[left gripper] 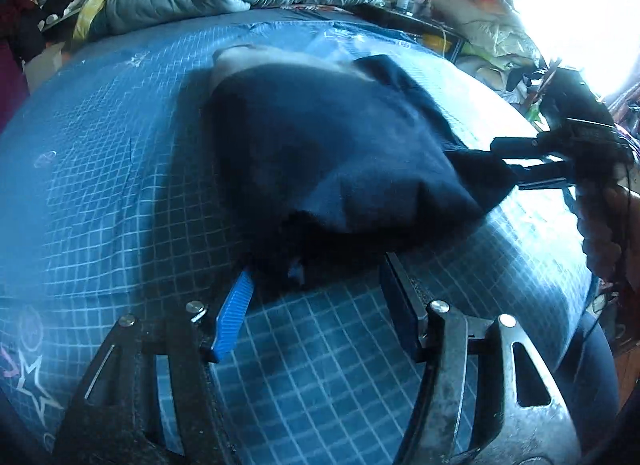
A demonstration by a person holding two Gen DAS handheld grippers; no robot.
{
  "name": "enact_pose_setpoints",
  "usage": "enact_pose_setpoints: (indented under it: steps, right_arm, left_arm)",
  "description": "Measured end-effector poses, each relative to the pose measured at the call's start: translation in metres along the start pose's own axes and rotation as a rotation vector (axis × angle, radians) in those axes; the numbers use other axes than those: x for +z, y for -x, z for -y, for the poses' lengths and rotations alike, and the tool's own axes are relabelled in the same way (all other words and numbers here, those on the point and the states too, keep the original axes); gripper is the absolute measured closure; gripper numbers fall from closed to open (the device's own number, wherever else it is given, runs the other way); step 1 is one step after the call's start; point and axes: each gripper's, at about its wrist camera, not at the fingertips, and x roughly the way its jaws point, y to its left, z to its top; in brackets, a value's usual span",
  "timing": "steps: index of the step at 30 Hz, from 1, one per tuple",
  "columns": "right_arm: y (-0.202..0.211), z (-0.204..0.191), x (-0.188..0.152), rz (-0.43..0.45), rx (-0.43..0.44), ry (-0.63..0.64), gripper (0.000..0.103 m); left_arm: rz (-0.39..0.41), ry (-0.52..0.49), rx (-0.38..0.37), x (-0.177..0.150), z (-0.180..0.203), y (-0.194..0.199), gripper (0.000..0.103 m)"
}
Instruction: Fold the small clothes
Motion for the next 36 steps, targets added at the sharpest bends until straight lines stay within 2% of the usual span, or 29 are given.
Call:
enact_pose_setpoints:
  steps: [1,2,3,5,8,10,13,14,16,18,19,21,23,25,27,28,29,32,34,36]
  right_arm:
    - [-0.004,0.000,0.001,-0.008,0.016,-0.002,0.080]
    - [-0.005,-0.002,0.003,-0.010,0.005,0.010,0.099]
    - [-0.001,-0.007,0.005,0.013,-0.032,0.040,0.098]
    - [0.019,-0.016,0.010,0.071,-0.021,0.085,0.099]
    - [0.031,-0.002,0.009,0.078,-0.017,0.070,0.100]
    - [0.021,0.015,0.003,0.037,-0.050,0.044,0.101]
    - [0.010,0.042,-0.008,0.012,-0.071,0.001,0.101]
    - [0.009,0.046,-0.010,0.017,-0.066,-0.009,0.101]
    - [0.009,0.048,-0.011,0.027,-0.064,-0.007,0.101]
    - [0.013,0.045,-0.013,0.037,-0.074,0.010,0.101]
    - [0.017,0.044,-0.014,0.042,-0.077,0.016,0.101]
    - [0.023,0.042,-0.015,0.049,-0.082,0.023,0.101]
    - [0.023,0.043,-0.017,0.047,-0.096,0.023,0.101]
    - [0.022,0.049,-0.019,0.045,-0.102,0.005,0.102]
    - [0.019,0.054,-0.021,0.044,-0.106,-0.013,0.102]
    - [0.017,0.055,-0.022,0.045,-0.106,-0.019,0.102]
    - [0.017,0.056,-0.022,0.045,-0.110,-0.022,0.102]
    - [0.020,0.057,-0.025,0.043,-0.135,-0.017,0.103]
    - [0.027,0.052,-0.025,0.043,-0.145,-0.005,0.102]
    - [0.040,0.041,-0.023,0.057,-0.132,0.032,0.099]
  left_arm:
    - [-0.001,0.017,0.006,0.003,-0.001,-0.005,0.042]
    - [0.007,0.028,0.008,0.006,-0.002,-0.004,0.042]
    - [0.019,0.030,0.017,0.005,-0.006,-0.003,0.042]
    - [0.046,0.019,0.038,0.005,-0.011,0.000,0.042]
    - [0.028,-0.042,0.085,0.004,-0.017,-0.014,0.044]
    - [-0.045,-0.142,0.141,-0.003,-0.015,-0.034,0.051]
    - [-0.059,-0.337,0.239,-0.008,0.013,-0.032,0.060]
    - [-0.069,-0.345,0.228,-0.009,0.015,-0.030,0.066]
    - [-0.092,-0.248,0.100,-0.009,0.008,-0.011,0.078]
    - [-0.044,-0.153,-0.015,-0.009,-0.003,0.017,0.076]
    - [-0.001,-0.101,-0.050,-0.008,-0.011,0.033,0.076]
    - [0.098,-0.022,-0.072,0.001,-0.023,0.056,0.076]
    - [0.167,0.009,-0.075,0.016,-0.029,0.060,0.077]
    - [0.142,-0.046,-0.045,0.027,-0.026,0.031,0.077]
    - [0.012,-0.144,-0.007,0.015,-0.019,-0.018,0.076]
    - [-0.024,-0.171,0.012,0.006,-0.018,-0.037,0.077]
    - [0.006,-0.194,0.023,0.003,-0.015,-0.040,0.076]
    - [-0.007,-0.179,0.009,0.015,-0.018,-0.025,0.077]
    - [0.046,-0.121,-0.007,0.020,-0.027,-0.001,0.077]
    - [0.143,-0.082,-0.015,0.032,-0.033,0.027,0.077]
